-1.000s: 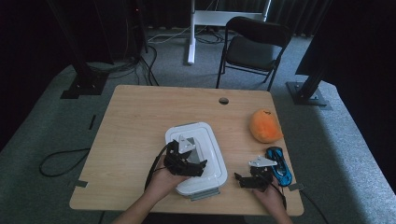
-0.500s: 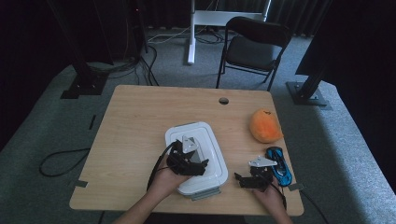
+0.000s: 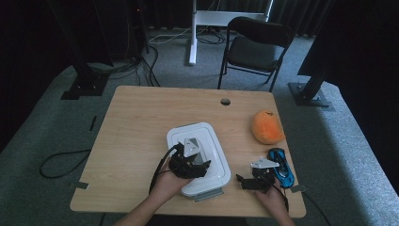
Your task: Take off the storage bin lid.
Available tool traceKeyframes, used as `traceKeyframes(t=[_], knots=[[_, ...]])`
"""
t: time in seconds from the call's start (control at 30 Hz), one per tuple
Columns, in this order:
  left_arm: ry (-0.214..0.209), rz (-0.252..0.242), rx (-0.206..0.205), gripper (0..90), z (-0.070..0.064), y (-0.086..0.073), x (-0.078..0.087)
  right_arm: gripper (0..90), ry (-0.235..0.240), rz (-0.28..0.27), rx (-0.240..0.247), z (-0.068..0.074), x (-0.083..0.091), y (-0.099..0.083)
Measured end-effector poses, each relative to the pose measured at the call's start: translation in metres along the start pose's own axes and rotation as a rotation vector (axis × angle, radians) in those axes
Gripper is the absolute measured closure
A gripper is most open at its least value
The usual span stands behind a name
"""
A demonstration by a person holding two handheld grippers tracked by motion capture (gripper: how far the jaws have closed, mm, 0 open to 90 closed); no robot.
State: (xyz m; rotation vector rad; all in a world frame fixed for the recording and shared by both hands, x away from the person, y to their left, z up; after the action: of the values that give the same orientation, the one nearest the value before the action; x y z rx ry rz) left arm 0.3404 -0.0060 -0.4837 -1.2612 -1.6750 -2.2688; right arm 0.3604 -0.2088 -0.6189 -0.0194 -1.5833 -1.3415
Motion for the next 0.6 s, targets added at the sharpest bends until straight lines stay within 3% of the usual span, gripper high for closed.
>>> traceKeyframes(t=[0.13,0.37,0.6], knots=[[-0.033,-0.004,0.012,43.1,-0.001,0.001,0.003,11.9,0.000,0.000,0.000,0.000,0.000,0.000],[-0.079,-0.007,0.036,46.0,-0.001,0.001,0.005,11.9,0.000,0.000,0.000,0.000,0.000,0.000],[-0.093,-0.030,0.036,49.0,-0.002,0.004,0.014,11.9,0.000,0.000,0.000,0.000,0.000,0.000]])
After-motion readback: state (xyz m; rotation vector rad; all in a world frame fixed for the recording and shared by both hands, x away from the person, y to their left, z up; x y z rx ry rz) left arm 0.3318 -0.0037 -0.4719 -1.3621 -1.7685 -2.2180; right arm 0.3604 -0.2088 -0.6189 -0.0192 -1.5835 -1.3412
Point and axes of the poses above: each handheld gripper's, and its own axes: x roughly backward along the jaws, y roughly out of its top, z roughly to its left, the point moved 10 cm from there along -x, roughly forward along the jaws, and after that the axes turned 11 degrees about y, right-handed, at the moved point
